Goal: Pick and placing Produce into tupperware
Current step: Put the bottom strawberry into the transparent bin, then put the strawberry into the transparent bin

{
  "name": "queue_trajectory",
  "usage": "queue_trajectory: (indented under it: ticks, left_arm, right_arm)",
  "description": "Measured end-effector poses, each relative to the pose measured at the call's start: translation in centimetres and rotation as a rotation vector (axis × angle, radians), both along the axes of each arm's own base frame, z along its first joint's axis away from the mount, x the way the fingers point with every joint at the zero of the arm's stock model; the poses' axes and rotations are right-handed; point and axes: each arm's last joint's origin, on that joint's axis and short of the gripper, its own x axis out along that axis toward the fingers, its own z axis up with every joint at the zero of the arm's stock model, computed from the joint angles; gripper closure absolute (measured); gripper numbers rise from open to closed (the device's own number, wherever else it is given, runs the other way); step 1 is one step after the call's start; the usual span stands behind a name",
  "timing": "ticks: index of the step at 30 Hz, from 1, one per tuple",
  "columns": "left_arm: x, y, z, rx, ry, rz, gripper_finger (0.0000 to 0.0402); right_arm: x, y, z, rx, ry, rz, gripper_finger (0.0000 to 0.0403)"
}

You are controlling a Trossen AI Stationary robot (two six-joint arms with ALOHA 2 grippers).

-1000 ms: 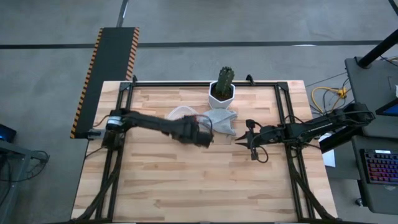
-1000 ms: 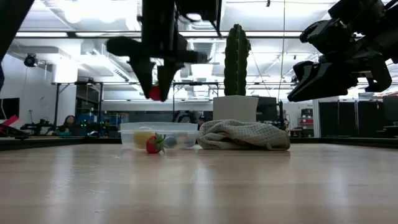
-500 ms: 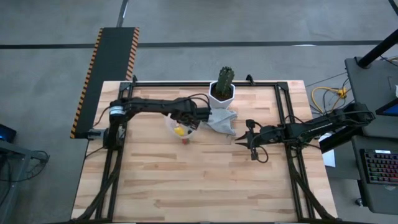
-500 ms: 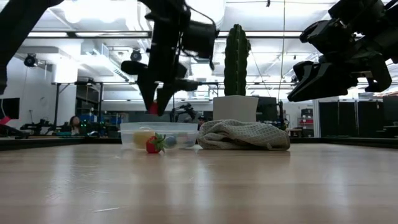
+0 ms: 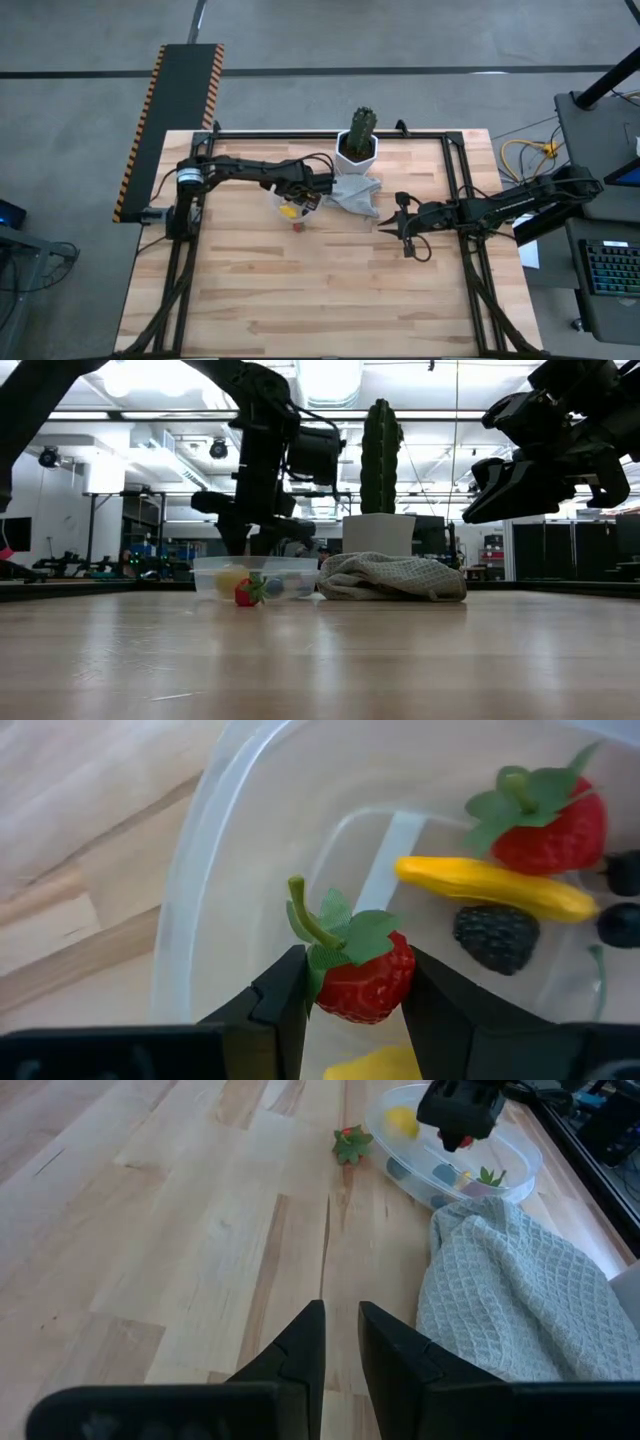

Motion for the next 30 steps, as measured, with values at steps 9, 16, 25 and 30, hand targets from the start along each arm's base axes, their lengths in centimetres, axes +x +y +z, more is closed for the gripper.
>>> queue_trajectory:
  ticks: [9, 16, 25, 30]
  left_arm:
    - [0.0, 0.0, -0.7, -0.016, -0.027, 0.003, 0.0273]
    - [0.0, 0.0, -0.7, 0.001, -0.019, -0.006, 0.0241]
    - [0.9, -0.6, 0.7, 0.028, -0.029, -0.12, 0.0237]
    - [1.9, -3.7, 3.8, 0.073, -0.098, -0.279, 0.0236]
  right_arm:
    - [0.0, 0.0, 0.0, 0.0, 0.0, 0.0, 0.0346]
    - [0.0, 0.0, 0.0, 0.0, 0.0, 0.0, 0.0346]
    - [0.0, 0.0, 0.0, 0.0, 0.0, 0.0, 0.0346]
    - [0.0, 0.0, 0.0, 0.0, 0.0, 0.0, 0.0346]
